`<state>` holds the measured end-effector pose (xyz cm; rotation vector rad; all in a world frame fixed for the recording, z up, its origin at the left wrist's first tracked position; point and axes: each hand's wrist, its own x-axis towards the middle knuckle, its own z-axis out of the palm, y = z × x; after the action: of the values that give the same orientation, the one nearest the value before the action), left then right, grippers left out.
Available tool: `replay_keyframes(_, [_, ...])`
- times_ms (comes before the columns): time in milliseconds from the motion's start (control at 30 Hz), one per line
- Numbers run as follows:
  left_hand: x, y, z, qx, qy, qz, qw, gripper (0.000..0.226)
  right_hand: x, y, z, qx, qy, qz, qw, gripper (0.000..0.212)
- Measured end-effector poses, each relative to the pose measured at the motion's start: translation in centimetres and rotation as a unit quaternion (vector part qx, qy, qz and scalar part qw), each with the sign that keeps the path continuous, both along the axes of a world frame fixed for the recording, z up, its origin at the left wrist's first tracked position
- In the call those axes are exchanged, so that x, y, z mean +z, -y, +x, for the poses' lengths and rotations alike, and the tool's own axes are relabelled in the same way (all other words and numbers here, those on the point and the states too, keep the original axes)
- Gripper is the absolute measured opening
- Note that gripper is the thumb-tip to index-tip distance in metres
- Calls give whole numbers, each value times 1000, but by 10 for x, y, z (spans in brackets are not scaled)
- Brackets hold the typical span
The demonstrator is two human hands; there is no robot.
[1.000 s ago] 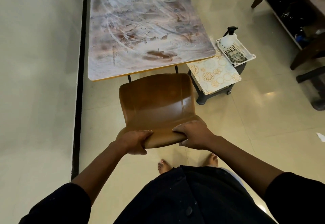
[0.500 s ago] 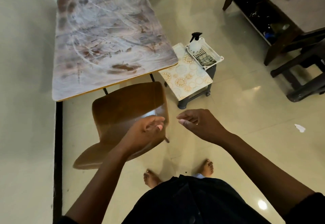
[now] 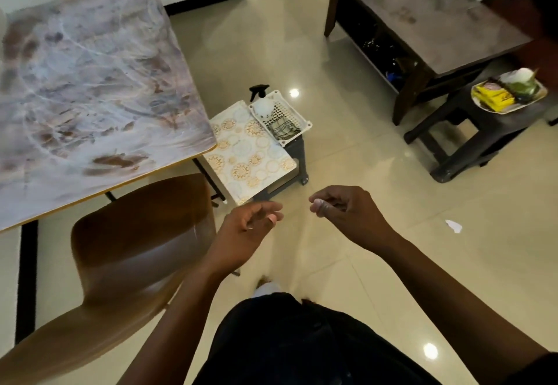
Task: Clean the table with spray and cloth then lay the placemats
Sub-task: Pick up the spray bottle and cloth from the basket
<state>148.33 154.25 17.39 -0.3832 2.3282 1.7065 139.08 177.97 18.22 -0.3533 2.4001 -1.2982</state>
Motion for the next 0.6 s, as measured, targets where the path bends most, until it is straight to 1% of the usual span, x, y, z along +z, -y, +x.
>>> replay_keyframes(67, [0, -14, -28, -14, -3, 1, 1000, 29, 1, -13, -19, -12, -6, -7, 1000, 11])
replay_keyframes(167, [-4, -32, -79, -23, 2, 5, 1000, 24, -3, -34, -55, -32, -8, -18, 999, 10])
replay_keyframes(233, [-6, -41, -114, -23, 1, 10, 1000, 27, -5, -44, -83, -35, -8, -18, 999, 11])
replay_keyframes(333, [-12, -55, -174, -21, -3, 19, 1000, 30, -9, -58, -138, -33, -8, -11, 999, 11])
replay_keyframes(500, [-16, -69, -270, -24, 17, 32, 999, 21, -4, -73, -235, -34, 5, 17, 999, 12])
replay_keyframes(600, [-17, -72, -325, -15, 32, 32, 999, 22, -2, -79, -293, -32, 10, 21, 999, 12])
